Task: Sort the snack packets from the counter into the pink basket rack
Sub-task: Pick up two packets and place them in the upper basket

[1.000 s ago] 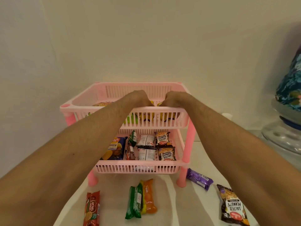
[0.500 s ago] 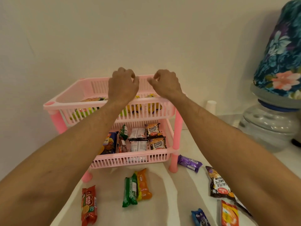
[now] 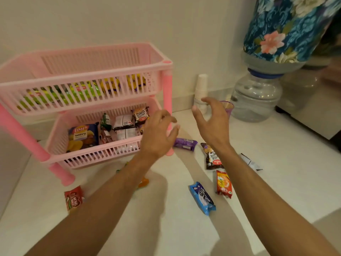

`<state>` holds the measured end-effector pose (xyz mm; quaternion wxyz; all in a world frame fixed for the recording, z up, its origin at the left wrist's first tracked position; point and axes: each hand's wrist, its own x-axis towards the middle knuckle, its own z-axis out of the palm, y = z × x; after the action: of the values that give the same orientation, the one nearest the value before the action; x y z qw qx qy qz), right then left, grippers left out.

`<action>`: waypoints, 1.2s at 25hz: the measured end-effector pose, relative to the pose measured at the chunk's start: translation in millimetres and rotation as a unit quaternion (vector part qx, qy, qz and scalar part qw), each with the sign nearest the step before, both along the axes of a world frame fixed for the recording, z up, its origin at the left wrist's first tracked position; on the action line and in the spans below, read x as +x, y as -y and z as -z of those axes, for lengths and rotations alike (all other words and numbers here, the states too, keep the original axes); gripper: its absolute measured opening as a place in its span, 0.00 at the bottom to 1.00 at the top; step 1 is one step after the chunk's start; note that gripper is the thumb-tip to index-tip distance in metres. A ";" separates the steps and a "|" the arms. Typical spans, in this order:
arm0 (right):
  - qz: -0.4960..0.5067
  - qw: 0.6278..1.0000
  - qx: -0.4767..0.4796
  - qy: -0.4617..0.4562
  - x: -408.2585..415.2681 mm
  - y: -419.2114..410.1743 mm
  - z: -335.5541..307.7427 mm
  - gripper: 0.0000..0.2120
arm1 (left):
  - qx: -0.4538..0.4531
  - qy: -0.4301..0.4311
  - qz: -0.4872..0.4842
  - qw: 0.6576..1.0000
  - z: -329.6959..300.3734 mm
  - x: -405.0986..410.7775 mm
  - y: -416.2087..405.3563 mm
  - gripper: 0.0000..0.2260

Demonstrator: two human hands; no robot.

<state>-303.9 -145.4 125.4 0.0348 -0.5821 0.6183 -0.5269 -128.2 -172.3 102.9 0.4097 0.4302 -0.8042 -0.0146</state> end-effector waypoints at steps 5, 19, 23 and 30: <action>0.071 0.981 0.182 -0.016 -41.9 -46.1 87.2 0.21 | 0.251 0.041 -0.032 0.967 76.8 -31.6 -36.6 0.21; 0.058 0.901 0.410 -0.131 -81.3 -82.3 158.8 0.28 | 0.492 0.130 -0.113 0.854 139.3 -112.8 -110.3 0.28; 0.014 0.919 0.372 -0.132 -84.1 -90.4 159.5 0.23 | 0.492 0.063 -0.107 0.862 135.6 -103.1 -111.7 0.28; -0.124 0.963 0.237 -0.006 -71.2 -65.3 112.8 0.07 | 0.418 -0.057 -0.113 0.900 87.6 -66.6 -104.7 0.29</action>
<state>-375.1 -80.2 12.5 0.2332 -0.6328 0.6485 -0.3529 -194.7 -67.5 15.3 0.2366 0.6480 -0.6457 -0.3275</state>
